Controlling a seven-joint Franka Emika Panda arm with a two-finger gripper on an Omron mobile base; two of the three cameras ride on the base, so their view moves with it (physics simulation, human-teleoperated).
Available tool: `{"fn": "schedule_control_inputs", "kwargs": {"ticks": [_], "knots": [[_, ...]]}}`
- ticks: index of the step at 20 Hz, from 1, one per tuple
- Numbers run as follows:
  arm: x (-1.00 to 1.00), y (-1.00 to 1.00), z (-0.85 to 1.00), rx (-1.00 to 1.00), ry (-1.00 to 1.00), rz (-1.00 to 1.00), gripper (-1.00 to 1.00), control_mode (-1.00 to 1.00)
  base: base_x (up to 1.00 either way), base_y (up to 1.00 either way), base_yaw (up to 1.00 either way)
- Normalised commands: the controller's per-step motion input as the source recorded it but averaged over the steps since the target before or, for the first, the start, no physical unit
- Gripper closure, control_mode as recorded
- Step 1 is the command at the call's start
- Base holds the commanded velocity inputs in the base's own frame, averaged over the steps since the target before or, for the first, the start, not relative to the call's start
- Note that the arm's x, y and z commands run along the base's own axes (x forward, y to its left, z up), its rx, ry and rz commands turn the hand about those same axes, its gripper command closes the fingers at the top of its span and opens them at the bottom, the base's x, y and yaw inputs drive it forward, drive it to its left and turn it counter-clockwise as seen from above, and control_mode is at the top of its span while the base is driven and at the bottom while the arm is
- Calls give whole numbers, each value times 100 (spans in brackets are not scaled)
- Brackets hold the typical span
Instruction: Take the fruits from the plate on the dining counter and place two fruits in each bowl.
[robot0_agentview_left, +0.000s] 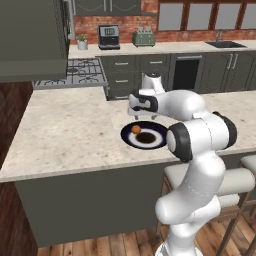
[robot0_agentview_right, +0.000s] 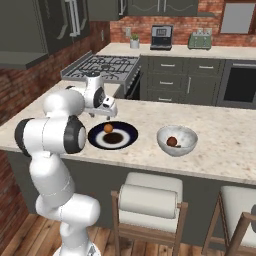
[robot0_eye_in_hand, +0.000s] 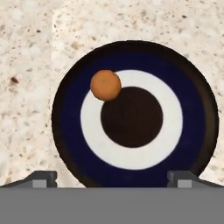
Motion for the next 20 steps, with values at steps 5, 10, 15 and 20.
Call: {"fn": "schedule_control_inputs", "kwargs": {"ticks": [5, 10, 15, 20], "knots": [[86, 1, -37, 0, 1, 0, -100, -100, 0, 0, 0], [82, 6, -28, 0, 2, 0, -100, -100, 0, 0, 0], [54, 0, -22, 0, 1, 1, -100, -100, 0, 0, 0], [-2, 0, -19, 0, 0, 0, -100, -100, 0, 0, 0]]}}
